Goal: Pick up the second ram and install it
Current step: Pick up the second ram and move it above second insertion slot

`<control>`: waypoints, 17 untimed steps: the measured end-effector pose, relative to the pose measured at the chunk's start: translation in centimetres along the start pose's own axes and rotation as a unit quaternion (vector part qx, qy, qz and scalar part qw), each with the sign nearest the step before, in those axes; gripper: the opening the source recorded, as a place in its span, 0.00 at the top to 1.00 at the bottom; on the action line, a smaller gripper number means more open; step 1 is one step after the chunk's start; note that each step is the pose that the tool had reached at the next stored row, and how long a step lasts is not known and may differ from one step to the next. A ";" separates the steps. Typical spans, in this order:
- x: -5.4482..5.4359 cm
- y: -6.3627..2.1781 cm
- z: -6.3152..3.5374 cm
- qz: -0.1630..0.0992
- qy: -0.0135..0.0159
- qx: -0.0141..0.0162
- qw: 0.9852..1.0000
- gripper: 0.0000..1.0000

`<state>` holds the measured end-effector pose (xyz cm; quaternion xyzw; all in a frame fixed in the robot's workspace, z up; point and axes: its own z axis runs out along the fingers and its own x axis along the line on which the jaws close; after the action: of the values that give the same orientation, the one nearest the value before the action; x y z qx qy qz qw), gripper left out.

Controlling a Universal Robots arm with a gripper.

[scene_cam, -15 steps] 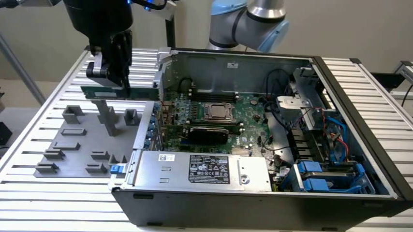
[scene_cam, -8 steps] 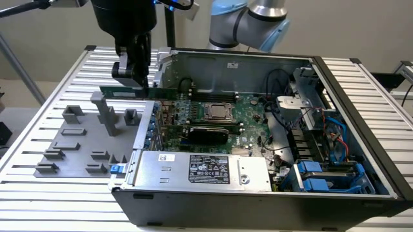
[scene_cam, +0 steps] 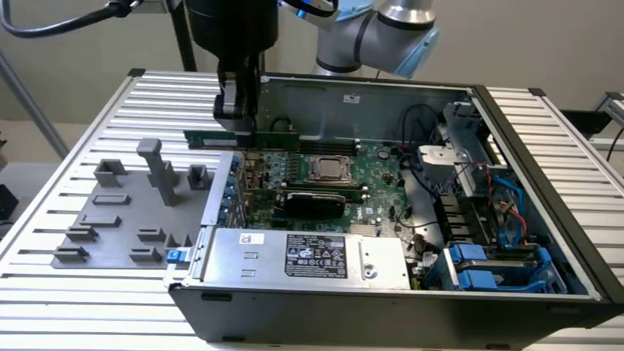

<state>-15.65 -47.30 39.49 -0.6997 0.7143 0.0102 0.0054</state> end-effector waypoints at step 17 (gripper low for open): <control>-2.1 -5.82 0.31 0.000 -0.003 0.001 1.000 0.86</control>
<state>-9.79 -45.30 39.18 -0.6997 0.7143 0.0116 0.0078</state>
